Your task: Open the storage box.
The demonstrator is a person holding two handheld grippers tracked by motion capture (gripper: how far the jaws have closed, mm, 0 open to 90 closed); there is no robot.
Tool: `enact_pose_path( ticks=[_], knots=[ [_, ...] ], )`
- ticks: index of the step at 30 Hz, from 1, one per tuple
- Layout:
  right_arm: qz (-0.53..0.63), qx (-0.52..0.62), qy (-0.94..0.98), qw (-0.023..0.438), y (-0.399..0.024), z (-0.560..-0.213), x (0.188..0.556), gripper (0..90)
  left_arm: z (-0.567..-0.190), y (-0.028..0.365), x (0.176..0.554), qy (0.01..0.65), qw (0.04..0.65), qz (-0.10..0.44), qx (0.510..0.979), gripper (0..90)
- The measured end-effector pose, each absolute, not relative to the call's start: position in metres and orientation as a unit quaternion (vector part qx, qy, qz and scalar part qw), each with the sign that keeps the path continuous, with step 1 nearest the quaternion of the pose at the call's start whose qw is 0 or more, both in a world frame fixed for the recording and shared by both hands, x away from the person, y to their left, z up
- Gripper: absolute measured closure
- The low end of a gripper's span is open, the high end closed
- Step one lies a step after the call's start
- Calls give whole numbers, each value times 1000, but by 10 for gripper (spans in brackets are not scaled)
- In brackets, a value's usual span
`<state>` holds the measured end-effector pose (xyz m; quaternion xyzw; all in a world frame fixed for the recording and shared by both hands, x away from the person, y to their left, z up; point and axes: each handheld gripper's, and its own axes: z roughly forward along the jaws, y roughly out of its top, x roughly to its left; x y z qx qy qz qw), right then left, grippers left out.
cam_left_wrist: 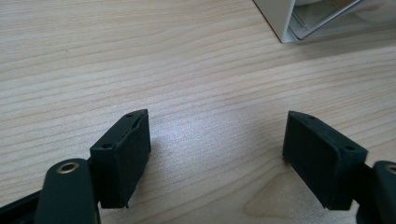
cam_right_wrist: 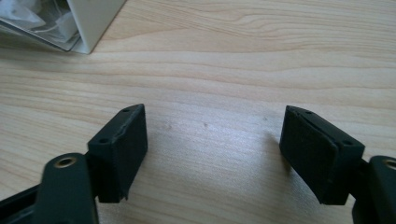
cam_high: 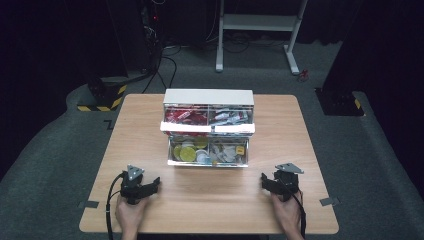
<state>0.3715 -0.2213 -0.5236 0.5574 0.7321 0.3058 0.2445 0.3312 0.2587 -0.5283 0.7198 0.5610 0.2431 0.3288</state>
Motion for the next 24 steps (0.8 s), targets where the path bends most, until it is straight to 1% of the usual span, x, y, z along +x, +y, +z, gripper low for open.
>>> enact_pose_path(
  ticks=[1, 6, 17, 21, 22, 23, 24],
  knots=[
    [306, 557, 732, 245, -221, -524, 372, 220, -528, 259, 331, 561, 329, 243, 719, 238],
    [298, 573, 723, 244, -223, -524, 370, 139, -528, 259, 331, 561, 329, 243, 720, 238],
    [297, 566, 729, 243, -220, -524, 372, 139, -528, 259, 331, 560, 328, 243, 721, 238],
    [299, 565, 729, 245, -219, -524, 372, 169, -528, 259, 331, 559, 328, 243, 722, 238],
    [299, 565, 729, 245, -218, -523, 371, 200, -528, 258, 331, 560, 330, 242, 720, 237],
    [300, 561, 732, 244, -216, -522, 369, 269, -528, 258, 331, 560, 330, 243, 720, 235],
    [300, 561, 732, 244, -216, -522, 369, 269, -528, 258, 331, 560, 329, 243, 721, 235]
  ],
)
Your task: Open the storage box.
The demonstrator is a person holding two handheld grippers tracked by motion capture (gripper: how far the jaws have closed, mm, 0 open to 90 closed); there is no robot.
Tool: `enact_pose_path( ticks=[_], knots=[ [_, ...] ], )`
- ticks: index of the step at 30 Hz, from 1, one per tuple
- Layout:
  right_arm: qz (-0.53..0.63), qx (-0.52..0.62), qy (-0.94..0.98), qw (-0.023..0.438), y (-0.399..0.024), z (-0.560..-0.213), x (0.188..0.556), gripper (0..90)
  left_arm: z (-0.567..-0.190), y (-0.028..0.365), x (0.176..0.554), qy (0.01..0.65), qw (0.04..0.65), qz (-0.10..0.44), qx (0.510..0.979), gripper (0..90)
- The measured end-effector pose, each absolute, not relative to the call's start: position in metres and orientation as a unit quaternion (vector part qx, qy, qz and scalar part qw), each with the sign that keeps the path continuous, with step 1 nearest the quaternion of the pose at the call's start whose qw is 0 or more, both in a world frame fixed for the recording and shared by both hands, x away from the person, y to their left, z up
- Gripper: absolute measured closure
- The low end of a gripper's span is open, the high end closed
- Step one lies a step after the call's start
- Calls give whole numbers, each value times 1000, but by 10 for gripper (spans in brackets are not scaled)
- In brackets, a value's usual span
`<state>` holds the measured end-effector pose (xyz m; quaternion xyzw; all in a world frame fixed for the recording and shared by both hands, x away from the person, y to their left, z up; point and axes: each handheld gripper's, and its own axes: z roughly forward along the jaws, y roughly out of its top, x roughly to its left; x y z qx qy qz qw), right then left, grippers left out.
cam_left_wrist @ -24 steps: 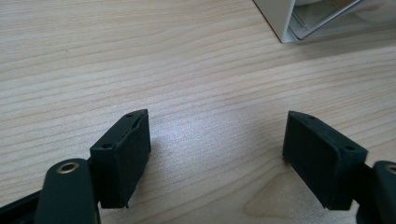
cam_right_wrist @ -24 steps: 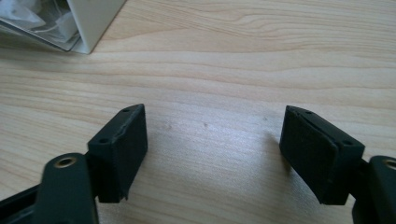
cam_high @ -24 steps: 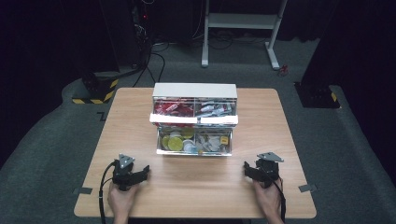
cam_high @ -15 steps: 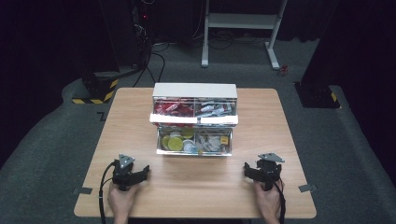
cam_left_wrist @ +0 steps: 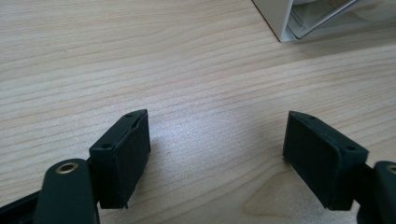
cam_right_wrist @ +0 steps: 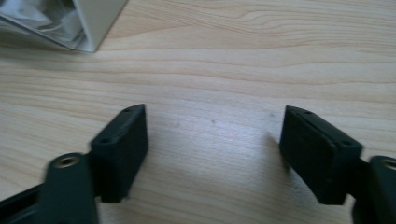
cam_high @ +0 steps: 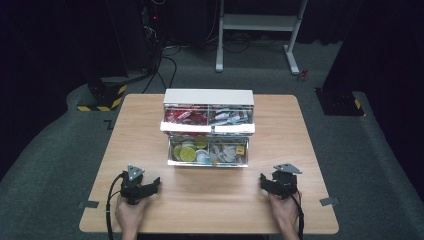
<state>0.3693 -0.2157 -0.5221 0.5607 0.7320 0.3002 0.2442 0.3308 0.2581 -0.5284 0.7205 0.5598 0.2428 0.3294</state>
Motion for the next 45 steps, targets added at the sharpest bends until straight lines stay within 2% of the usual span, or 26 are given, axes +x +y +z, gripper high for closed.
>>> enact_pose_path(
  ticks=[5, 18, 25, 27, 28, 31, 45],
  knots=[
    [309, 541, 742, 247, -206, -519, 364, 321, -528, 258, 331, 559, 329, 243, 722, 234],
    [371, 510, 740, 232, -198, -490, 352, 379, -528, 258, 331, 559, 330, 242, 721, 235],
    [411, 500, 728, 225, -195, -468, 349, 383, -528, 258, 331, 560, 332, 241, 720, 235],
    [430, 498, 722, 215, -195, -462, 349, 394, -528, 259, 331, 560, 331, 241, 720, 235],
    [452, 503, 711, 193, -195, -456, 350, 398, -529, 259, 331, 560, 332, 241, 719, 237],
    [465, 498, 708, 187, -193, -450, 351, 406, -528, 259, 331, 560, 333, 241, 719, 238],
    [475, 440, 731, 216, -178, -407, 360, 382, -528, 259, 331, 560, 332, 240, 720, 239]
  ],
)
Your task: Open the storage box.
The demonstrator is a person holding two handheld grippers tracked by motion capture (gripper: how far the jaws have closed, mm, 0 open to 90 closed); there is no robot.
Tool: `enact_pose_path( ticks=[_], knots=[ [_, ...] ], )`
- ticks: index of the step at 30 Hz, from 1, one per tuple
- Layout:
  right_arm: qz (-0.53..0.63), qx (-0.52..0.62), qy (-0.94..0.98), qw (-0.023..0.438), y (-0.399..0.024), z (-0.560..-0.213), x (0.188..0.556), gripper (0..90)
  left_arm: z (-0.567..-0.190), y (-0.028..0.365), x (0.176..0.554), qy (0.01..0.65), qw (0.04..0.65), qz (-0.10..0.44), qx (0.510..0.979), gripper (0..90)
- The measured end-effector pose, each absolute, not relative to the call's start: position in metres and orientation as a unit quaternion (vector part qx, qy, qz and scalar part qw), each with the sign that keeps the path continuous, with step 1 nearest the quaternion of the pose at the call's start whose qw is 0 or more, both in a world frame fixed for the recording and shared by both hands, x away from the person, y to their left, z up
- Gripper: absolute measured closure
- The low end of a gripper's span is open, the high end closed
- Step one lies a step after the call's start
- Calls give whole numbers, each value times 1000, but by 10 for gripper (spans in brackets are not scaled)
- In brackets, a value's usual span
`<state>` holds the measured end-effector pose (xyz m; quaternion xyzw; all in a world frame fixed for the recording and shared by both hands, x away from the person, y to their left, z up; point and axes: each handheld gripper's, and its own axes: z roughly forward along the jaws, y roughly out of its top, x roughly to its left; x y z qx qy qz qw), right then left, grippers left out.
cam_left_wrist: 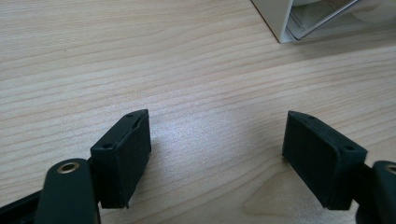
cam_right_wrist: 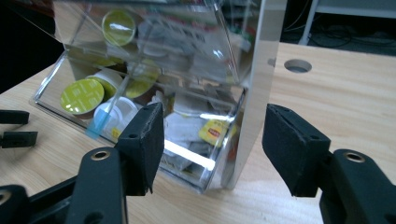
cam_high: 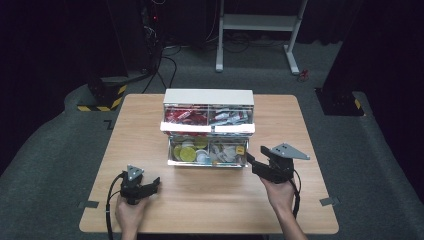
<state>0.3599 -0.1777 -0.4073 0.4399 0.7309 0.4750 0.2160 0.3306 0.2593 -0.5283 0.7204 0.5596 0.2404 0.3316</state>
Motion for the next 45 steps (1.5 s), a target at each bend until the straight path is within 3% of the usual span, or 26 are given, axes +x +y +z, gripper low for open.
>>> enact_pose_path(
  ticks=[45],
  knots=[
    [457, 402, 756, 240, -151, -351, 391, 360, -528, 258, 329, 555, 330, 241, 724, 238]
  ],
)
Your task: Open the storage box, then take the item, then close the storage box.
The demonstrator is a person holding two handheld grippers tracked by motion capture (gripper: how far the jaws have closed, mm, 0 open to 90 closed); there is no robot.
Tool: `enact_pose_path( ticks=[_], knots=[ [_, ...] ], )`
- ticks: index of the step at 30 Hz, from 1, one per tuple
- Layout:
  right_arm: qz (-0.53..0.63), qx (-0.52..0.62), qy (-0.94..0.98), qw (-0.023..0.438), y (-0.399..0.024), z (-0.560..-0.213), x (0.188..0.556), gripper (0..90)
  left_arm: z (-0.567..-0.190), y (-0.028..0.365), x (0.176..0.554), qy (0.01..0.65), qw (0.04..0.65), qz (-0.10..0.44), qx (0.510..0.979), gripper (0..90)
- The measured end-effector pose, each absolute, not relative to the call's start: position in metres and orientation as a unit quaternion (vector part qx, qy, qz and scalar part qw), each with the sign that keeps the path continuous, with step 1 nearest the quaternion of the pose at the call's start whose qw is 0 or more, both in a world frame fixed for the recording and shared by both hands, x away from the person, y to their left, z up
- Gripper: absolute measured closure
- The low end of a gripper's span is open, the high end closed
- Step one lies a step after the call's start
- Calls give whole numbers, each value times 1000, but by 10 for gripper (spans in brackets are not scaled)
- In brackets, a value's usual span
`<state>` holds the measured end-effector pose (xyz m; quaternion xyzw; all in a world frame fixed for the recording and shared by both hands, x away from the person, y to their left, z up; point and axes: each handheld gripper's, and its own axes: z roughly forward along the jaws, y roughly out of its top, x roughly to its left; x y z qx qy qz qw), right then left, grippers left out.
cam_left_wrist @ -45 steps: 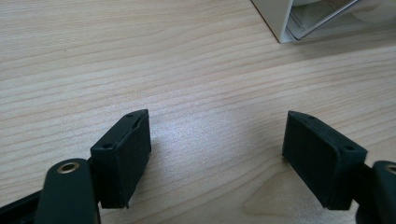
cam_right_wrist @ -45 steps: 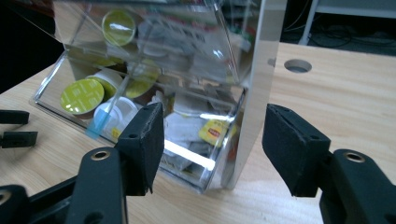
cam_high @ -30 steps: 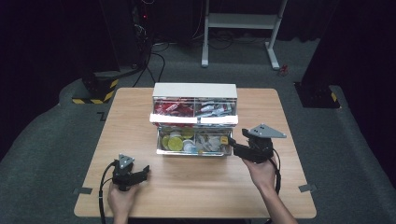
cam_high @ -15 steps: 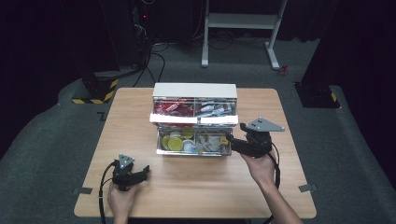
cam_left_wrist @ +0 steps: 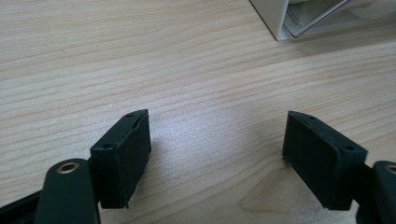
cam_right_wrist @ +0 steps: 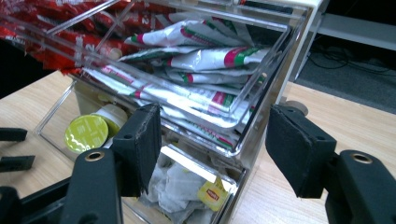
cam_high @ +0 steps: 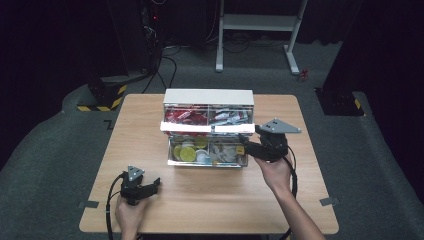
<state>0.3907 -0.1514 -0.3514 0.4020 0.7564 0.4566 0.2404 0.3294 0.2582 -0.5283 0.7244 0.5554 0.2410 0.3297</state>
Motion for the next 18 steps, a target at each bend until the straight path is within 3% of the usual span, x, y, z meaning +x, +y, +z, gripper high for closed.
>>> enact_pose_path(
  ticks=[18],
  knots=[
    [459, 398, 758, 239, -149, -343, 396, 363, -528, 258, 329, 554, 329, 243, 725, 240]
  ],
)
